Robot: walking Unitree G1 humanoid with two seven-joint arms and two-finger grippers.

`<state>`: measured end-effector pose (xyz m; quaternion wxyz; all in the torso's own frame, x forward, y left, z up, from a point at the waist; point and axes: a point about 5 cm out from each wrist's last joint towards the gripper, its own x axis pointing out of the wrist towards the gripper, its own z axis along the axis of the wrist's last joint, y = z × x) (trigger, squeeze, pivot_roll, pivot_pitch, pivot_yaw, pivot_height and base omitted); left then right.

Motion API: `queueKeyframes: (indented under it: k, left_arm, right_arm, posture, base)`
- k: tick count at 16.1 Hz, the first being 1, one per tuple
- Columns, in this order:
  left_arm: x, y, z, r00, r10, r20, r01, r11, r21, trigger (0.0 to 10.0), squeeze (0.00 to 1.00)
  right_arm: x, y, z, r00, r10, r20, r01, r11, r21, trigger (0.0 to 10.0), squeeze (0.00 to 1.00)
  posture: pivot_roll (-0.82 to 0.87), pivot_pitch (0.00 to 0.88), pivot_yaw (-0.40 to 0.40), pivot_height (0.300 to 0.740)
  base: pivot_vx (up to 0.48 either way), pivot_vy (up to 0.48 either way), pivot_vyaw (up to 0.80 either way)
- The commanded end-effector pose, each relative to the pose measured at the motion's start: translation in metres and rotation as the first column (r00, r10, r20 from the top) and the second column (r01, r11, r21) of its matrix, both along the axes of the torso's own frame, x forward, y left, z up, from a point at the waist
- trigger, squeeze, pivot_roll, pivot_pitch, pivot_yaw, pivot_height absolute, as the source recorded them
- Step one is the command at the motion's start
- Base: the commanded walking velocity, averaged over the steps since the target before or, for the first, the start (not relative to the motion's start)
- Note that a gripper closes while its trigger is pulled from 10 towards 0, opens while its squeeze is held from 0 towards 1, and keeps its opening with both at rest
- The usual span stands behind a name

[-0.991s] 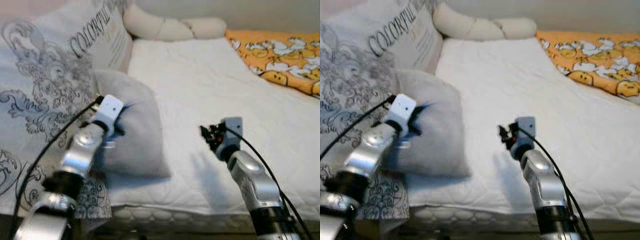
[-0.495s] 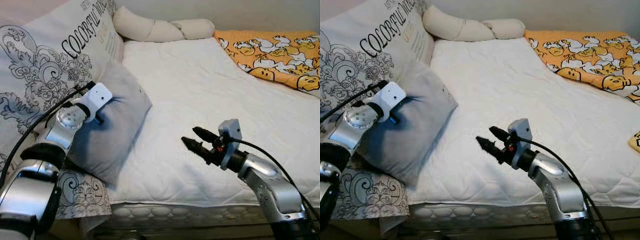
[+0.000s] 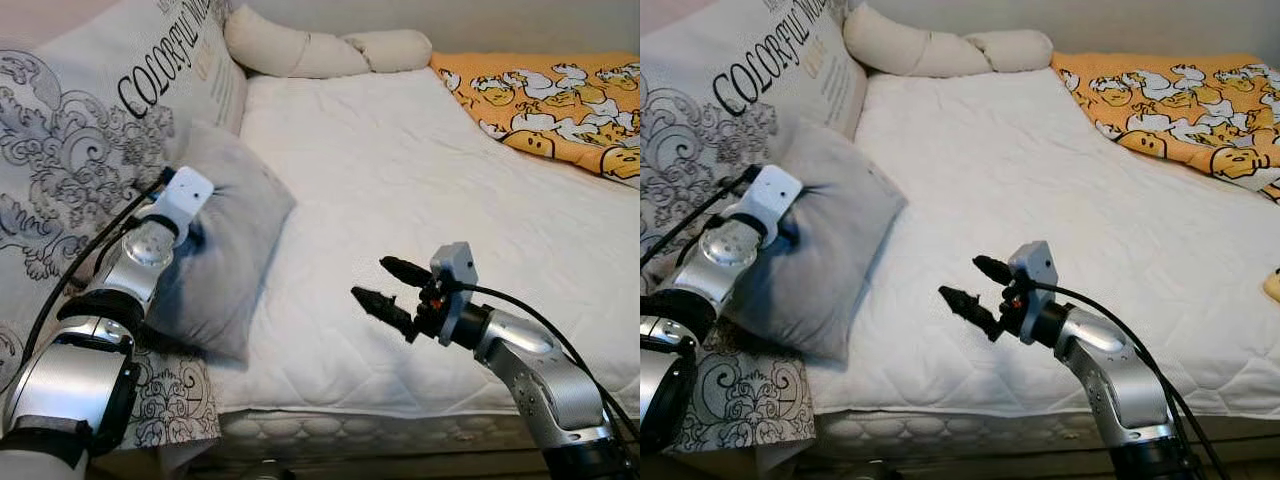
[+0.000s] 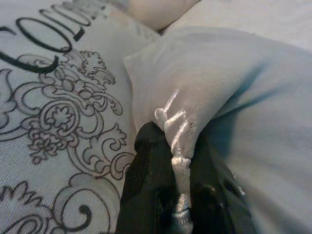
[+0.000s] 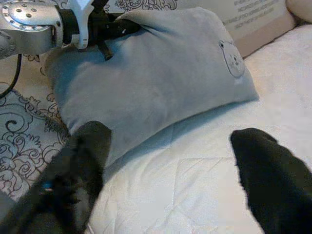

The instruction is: Clean up the room

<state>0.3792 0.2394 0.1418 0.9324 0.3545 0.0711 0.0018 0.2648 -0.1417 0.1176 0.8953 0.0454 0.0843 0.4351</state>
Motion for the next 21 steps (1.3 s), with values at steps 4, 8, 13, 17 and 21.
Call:
queueKeyframes:
  k: [4, 8, 13, 17, 21]
  left_arm:
    - [0.002, -0.005, -0.001, 0.999, 0.042, 0.018, -0.04, 0.994, -0.103, 10.0, 0.0]
    - [-0.003, -0.012, -0.01, 1.0, -0.009, 0.013, 0.012, 0.982, -0.186, 10.0, 1.0]
    - [-0.006, 0.002, 0.01, 0.988, 0.001, 0.153, 0.042, 0.96, -0.275, 10.0, 1.0]
    - [-0.018, -0.02, 0.026, 0.948, -0.152, 0.278, 0.255, 0.888, -0.383, 10.0, 1.0]
    - [-0.046, -0.052, 0.036, 0.921, -0.212, 0.328, 0.358, 0.795, -0.491, 10.0, 1.0]
  right_arm:
    - [-0.004, 0.001, 0.005, 0.998, 0.056, 0.015, -0.056, 0.998, 0.013, 10.0, 1.0]
    - [-0.001, -0.008, 0.003, 1.0, 0.002, 0.019, -0.002, 1.0, -0.016, 10.0, 1.0]
    - [0.0, -0.018, 0.012, 0.982, -0.163, -0.091, 0.176, 0.972, 0.153, 10.0, 1.0]
    - [-0.005, -0.012, 0.018, 0.984, -0.178, 0.007, 0.175, 0.973, 0.147, 10.0, 1.0]
    - [-0.006, -0.022, 0.018, 0.939, -0.342, -0.03, 0.341, 0.915, 0.217, 10.0, 1.0]
  posture:
    - [0.02, 0.0, 0.072, 0.74]
    - [0.01, 0.0, 0.071, 0.74]
    - [0.01, 0.0, 0.05, 0.74]
    - [0.01, 0.0, 0.039, 0.74]
    - [0.05, 0.0, 0.02, 0.74]
  base:
    - [0.0, 0.0, 0.0]
    - [0.0, 0.0, 0.0]
    - [0.0, 0.0, 0.0]
    - [0.0, 0.0, 0.0]
    - [0.0, -0.102, 0.0]
